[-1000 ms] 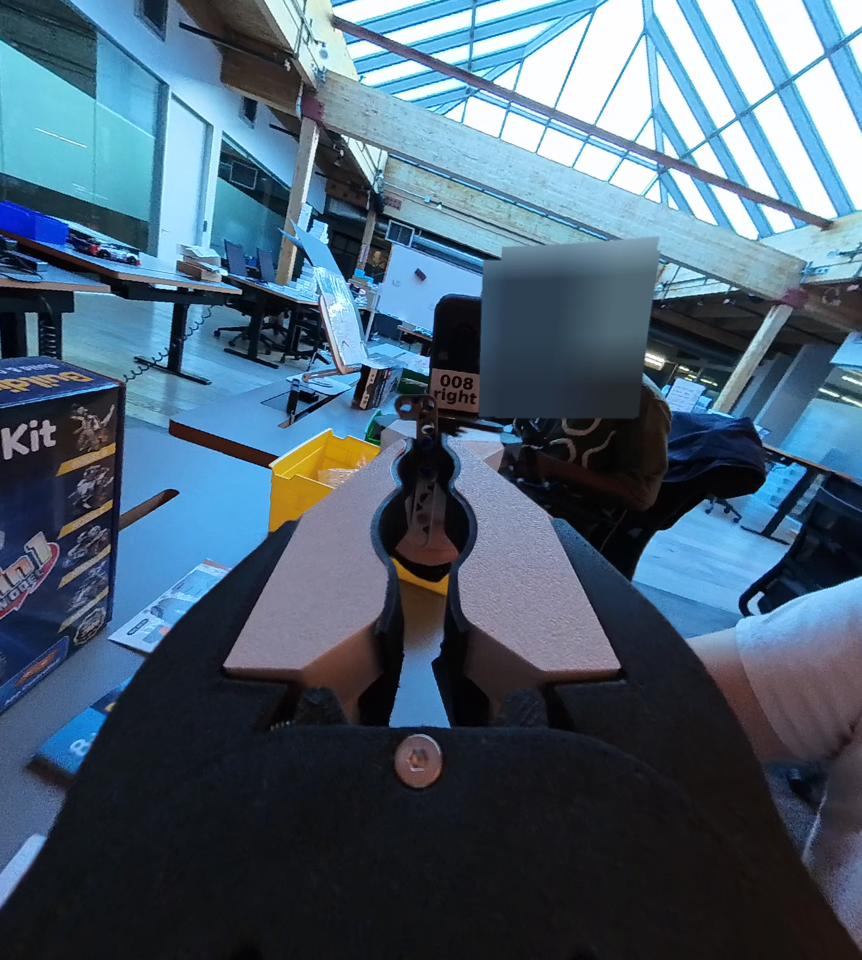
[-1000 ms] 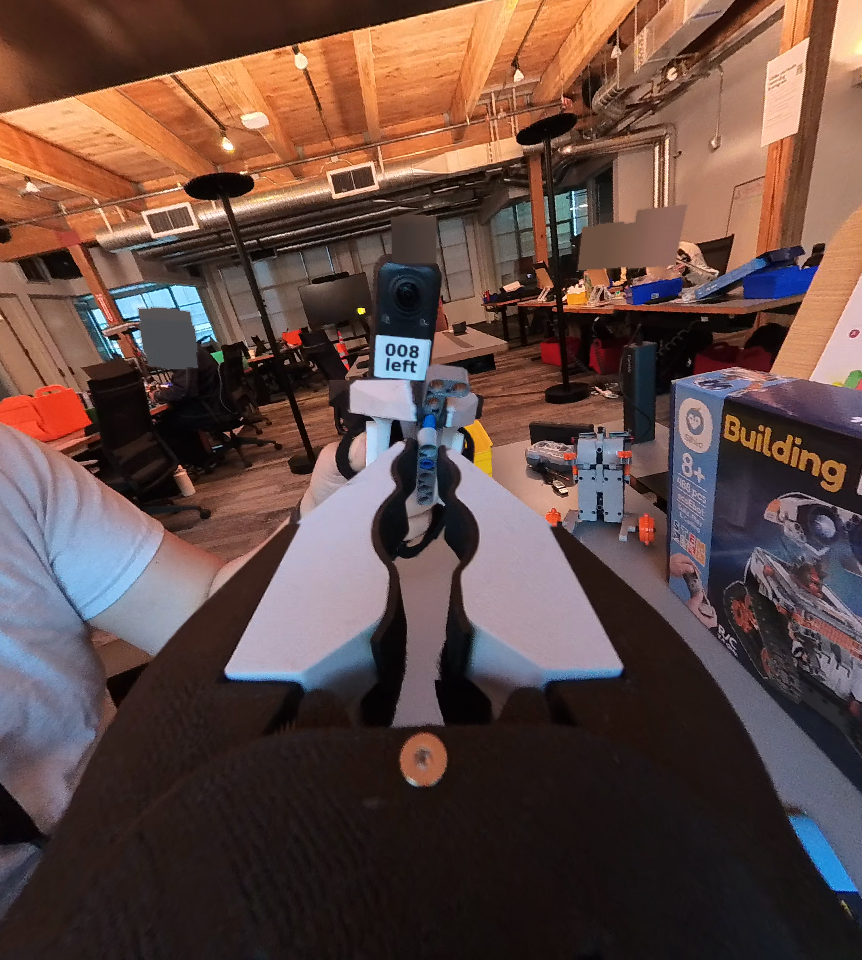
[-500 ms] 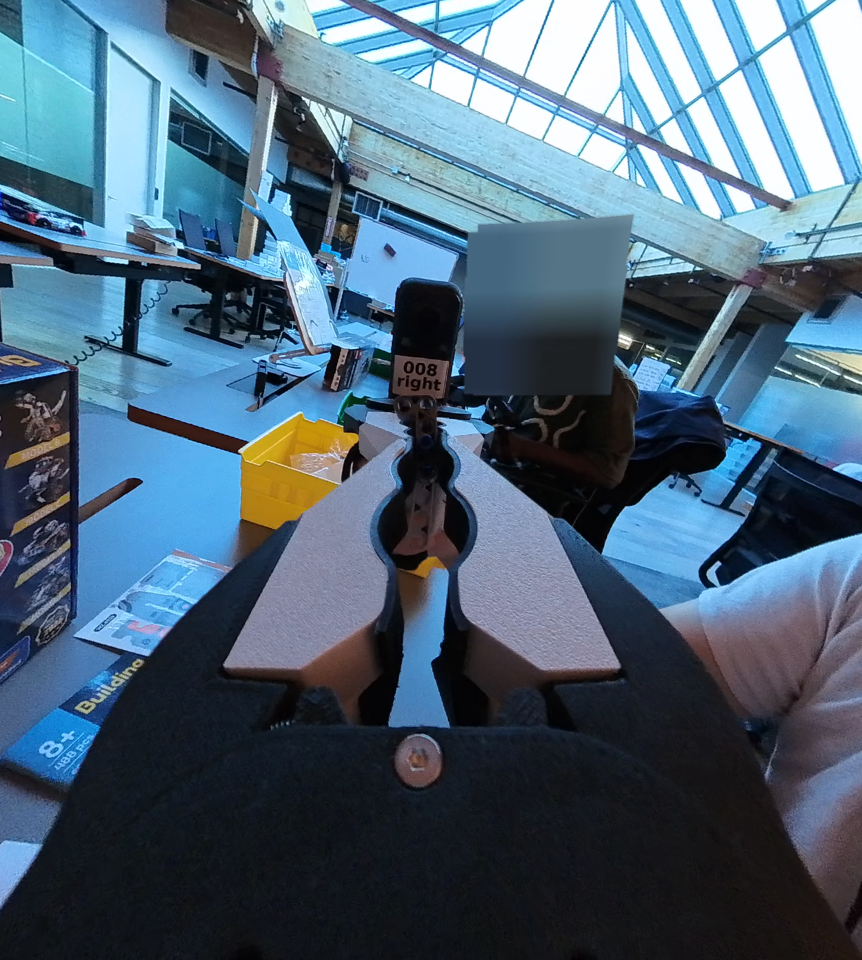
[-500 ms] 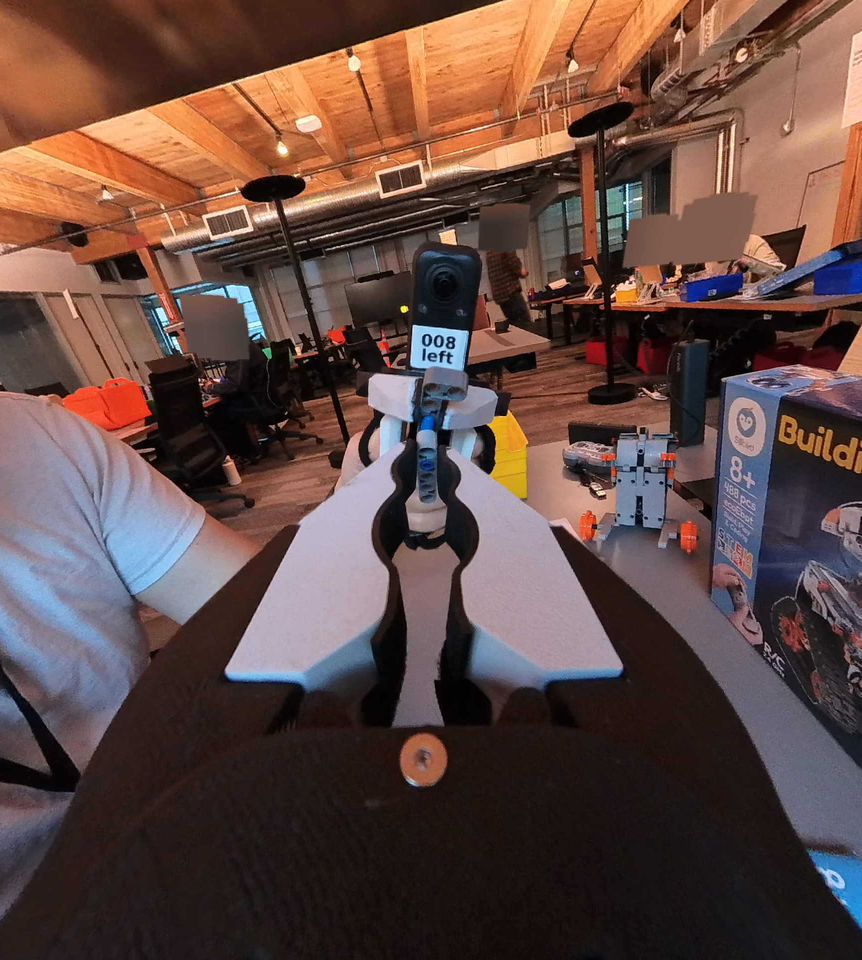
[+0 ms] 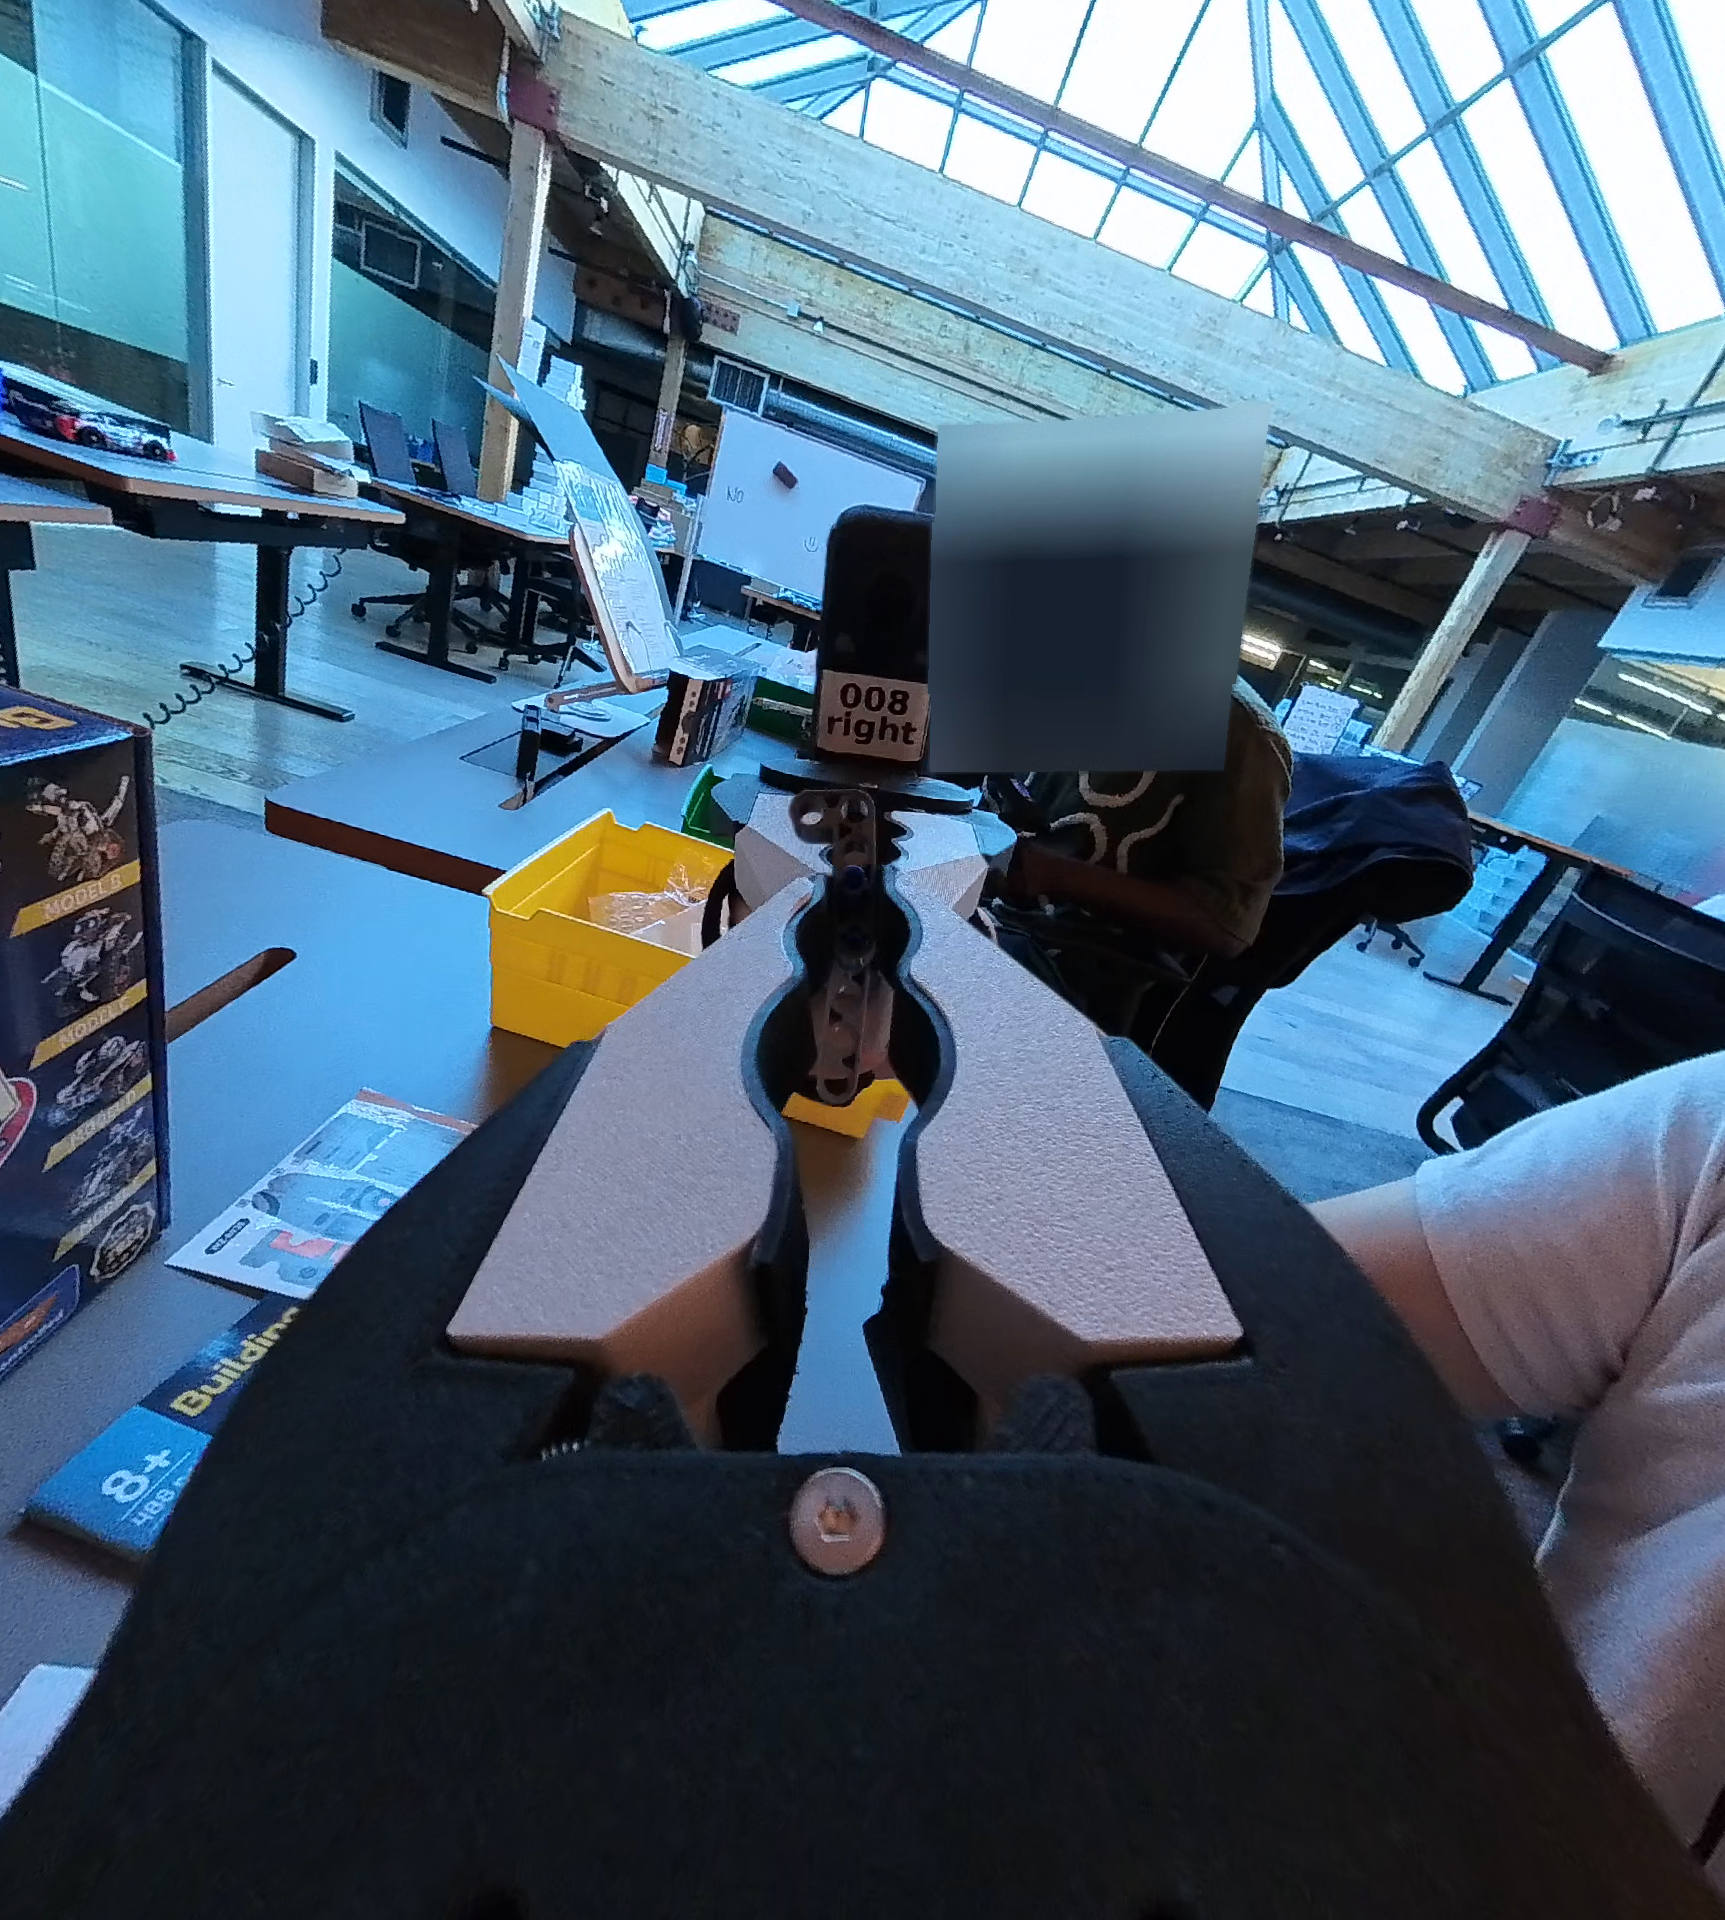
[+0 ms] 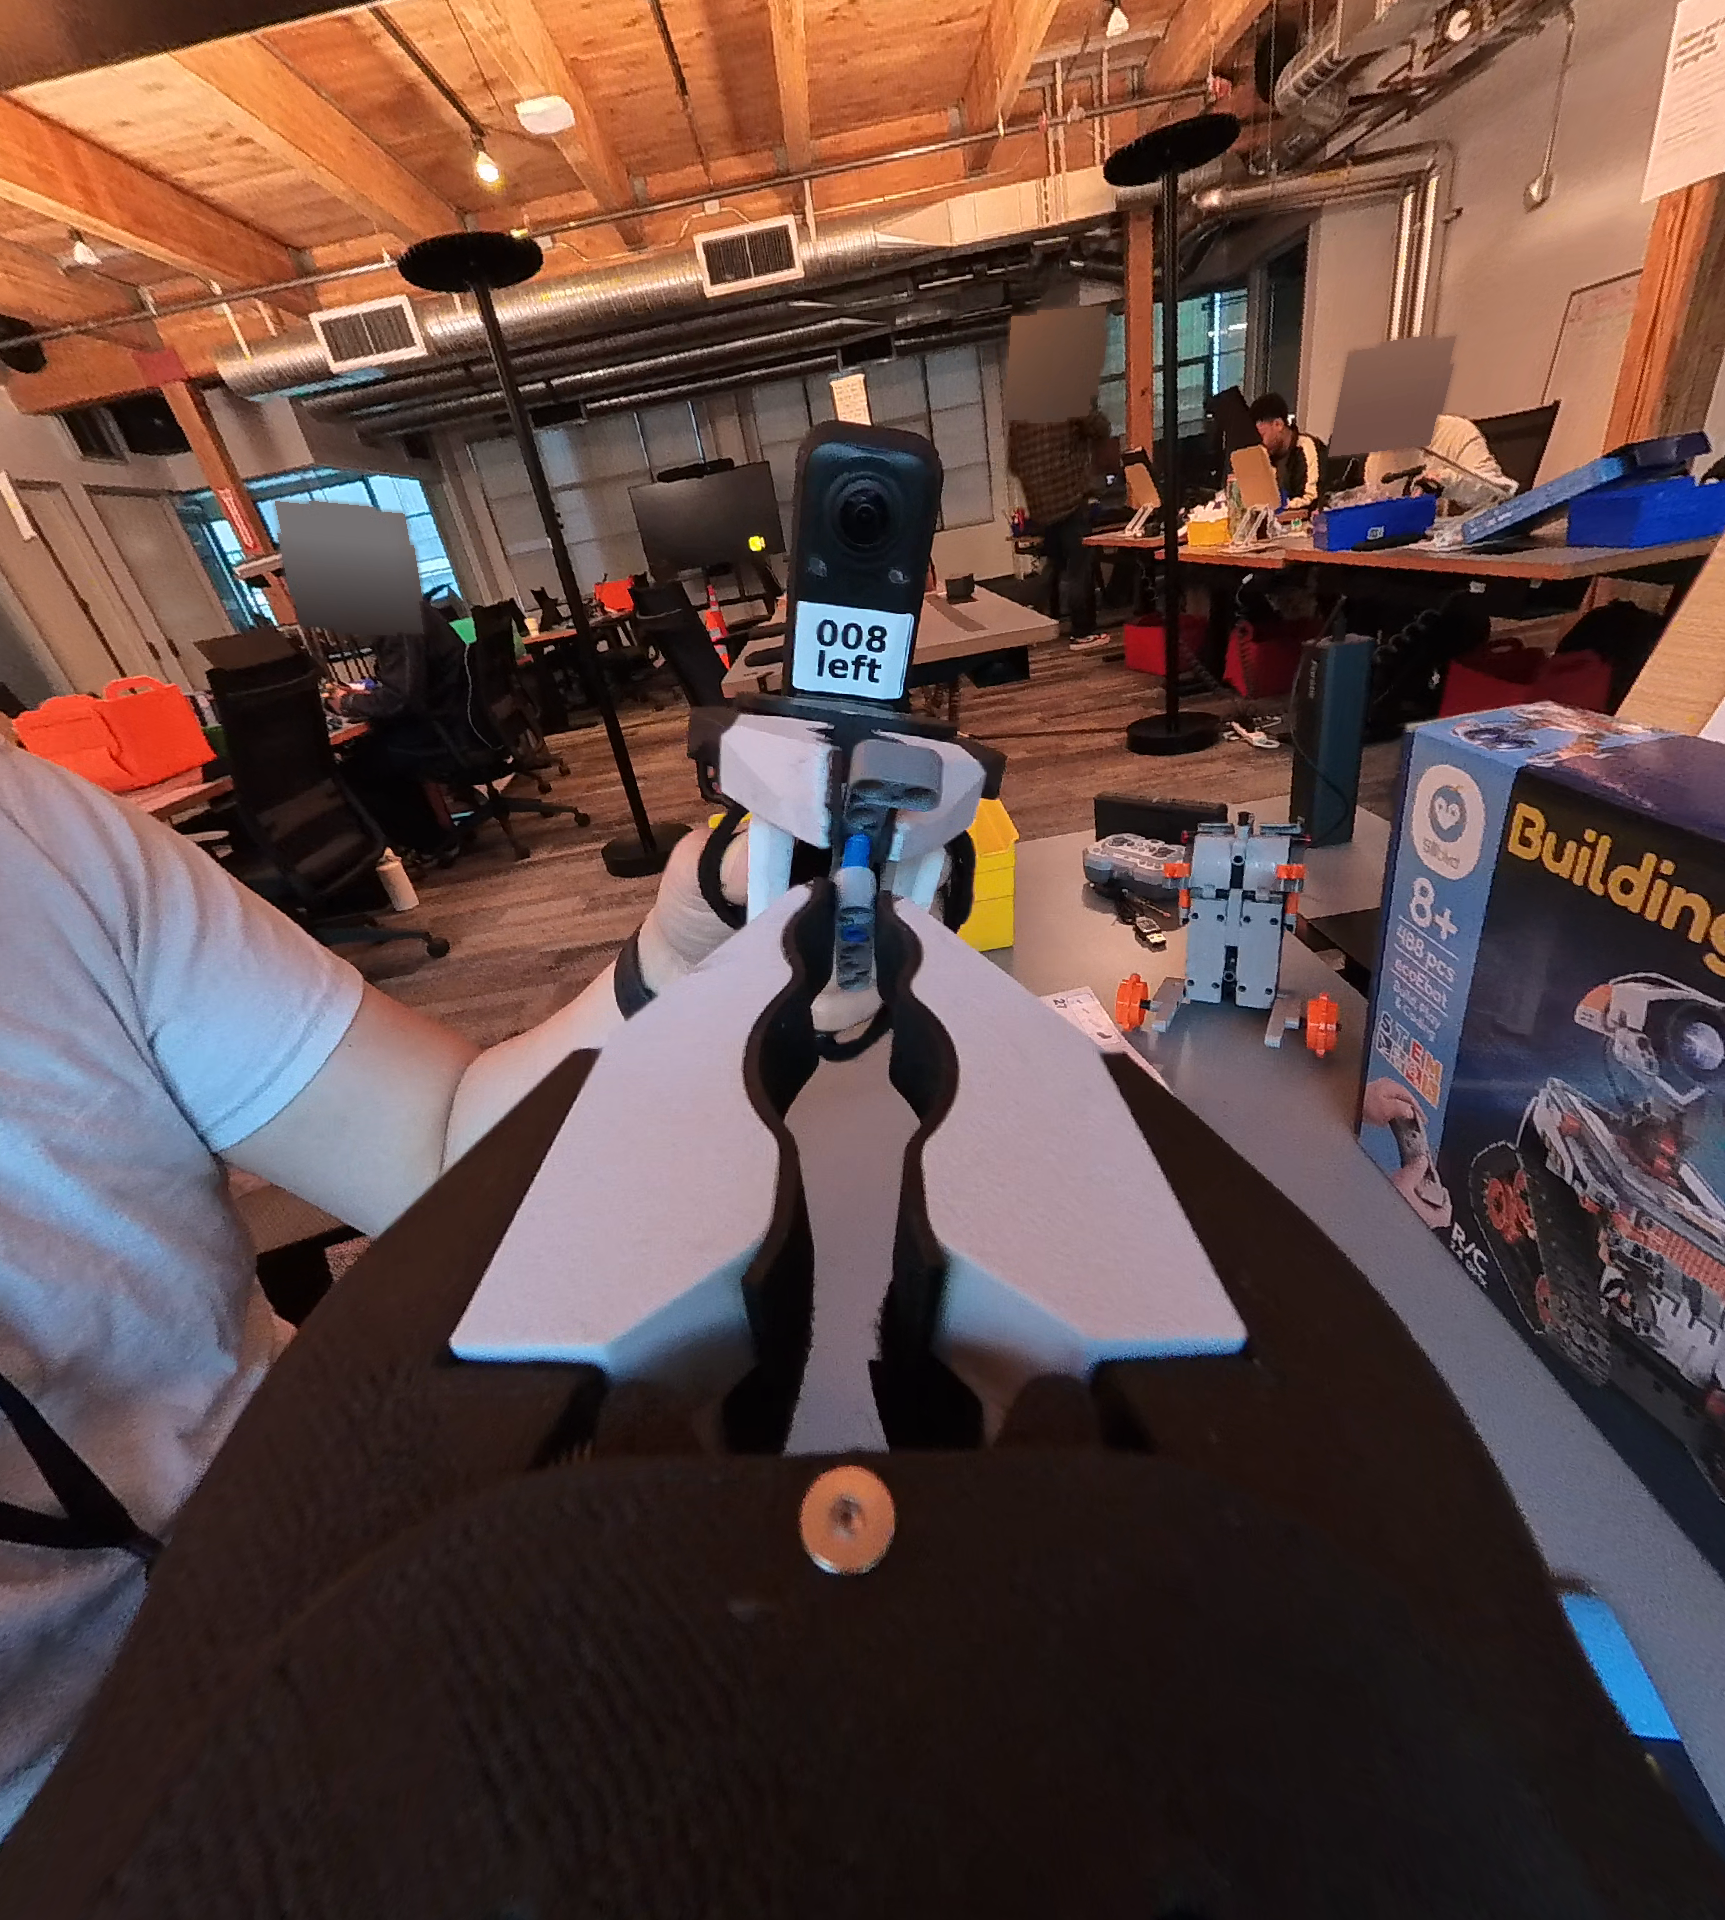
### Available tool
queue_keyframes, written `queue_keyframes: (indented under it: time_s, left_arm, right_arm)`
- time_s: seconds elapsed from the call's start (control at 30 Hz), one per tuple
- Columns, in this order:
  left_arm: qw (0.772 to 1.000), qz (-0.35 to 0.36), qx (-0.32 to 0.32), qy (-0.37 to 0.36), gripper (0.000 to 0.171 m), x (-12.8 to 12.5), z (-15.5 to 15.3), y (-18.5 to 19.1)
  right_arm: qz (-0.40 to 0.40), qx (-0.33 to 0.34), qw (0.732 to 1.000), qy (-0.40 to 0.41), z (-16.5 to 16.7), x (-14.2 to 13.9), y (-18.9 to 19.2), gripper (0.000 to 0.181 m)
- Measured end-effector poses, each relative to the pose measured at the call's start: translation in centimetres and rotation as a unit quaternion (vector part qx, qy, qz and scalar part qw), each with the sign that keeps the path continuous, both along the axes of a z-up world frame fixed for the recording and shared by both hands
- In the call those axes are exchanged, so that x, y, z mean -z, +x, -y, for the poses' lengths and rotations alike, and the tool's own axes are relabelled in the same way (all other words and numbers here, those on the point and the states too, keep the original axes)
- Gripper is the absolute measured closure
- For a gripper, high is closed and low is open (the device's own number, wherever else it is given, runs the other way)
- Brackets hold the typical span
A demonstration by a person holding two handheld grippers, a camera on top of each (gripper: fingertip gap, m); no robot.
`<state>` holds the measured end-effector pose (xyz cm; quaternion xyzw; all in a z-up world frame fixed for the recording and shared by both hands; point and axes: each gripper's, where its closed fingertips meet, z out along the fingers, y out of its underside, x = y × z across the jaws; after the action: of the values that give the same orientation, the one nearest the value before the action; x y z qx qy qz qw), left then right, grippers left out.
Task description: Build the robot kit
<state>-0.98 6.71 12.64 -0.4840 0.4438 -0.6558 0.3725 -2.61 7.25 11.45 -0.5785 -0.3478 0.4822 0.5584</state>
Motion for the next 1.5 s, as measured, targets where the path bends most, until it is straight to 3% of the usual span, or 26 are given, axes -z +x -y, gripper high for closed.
queue_keyframes:
  time_s: [0.43, 0.87, 1.5]
  left_arm:
    - [0.998, -0.017, -0.031, 0.043, 0.167, 0.2, -0.4, -0.2]
    - [1.000, -0.003, 0.008, 0.016, 0.167, 0.2, 0.0, -0.5]
    - [0.993, -0.106, 0.025, -0.044, 0.166, 5.5, -1.9, 0.6]
  right_arm:
    - [0.021, 0.022, 1.000, -0.006, -0.5, 0.3, -0.5, 0.177]
    - [-0.001, -0.012, 1.000, -0.021, -0.2, 0.3, -0.8, 0.176]
    - [0.037, -0.035, 0.988, -0.149, -1.8, 5.6, 0.0, 0.176]
